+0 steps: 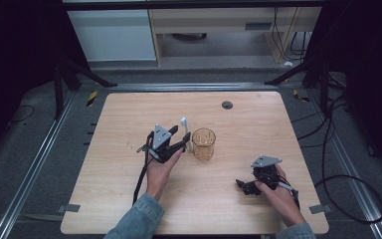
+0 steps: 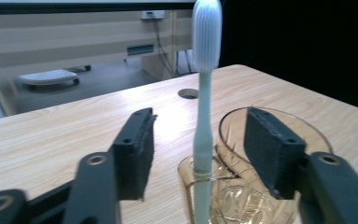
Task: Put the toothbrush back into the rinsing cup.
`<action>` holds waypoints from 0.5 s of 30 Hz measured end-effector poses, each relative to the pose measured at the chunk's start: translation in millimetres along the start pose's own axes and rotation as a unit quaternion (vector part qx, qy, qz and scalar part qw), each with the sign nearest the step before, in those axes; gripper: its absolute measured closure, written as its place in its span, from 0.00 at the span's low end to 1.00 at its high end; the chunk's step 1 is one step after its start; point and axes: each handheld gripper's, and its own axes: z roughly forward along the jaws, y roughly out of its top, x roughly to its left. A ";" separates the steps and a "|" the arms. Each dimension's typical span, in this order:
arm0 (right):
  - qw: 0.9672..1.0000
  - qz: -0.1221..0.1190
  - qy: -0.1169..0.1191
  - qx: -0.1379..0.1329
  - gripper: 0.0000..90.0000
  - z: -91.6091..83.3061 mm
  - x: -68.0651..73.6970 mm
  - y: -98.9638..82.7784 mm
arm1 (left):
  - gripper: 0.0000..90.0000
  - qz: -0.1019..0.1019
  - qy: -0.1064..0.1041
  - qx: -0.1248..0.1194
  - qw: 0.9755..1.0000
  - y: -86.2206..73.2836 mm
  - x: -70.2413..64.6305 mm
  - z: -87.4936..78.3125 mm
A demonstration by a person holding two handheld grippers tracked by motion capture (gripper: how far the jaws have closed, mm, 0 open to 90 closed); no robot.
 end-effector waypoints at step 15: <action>1.000 0.000 0.000 0.000 0.00 0.0 0.0 0.0 | 0.22 0.021 -0.035 0.071 0.997 15.7 -2.7 -6.3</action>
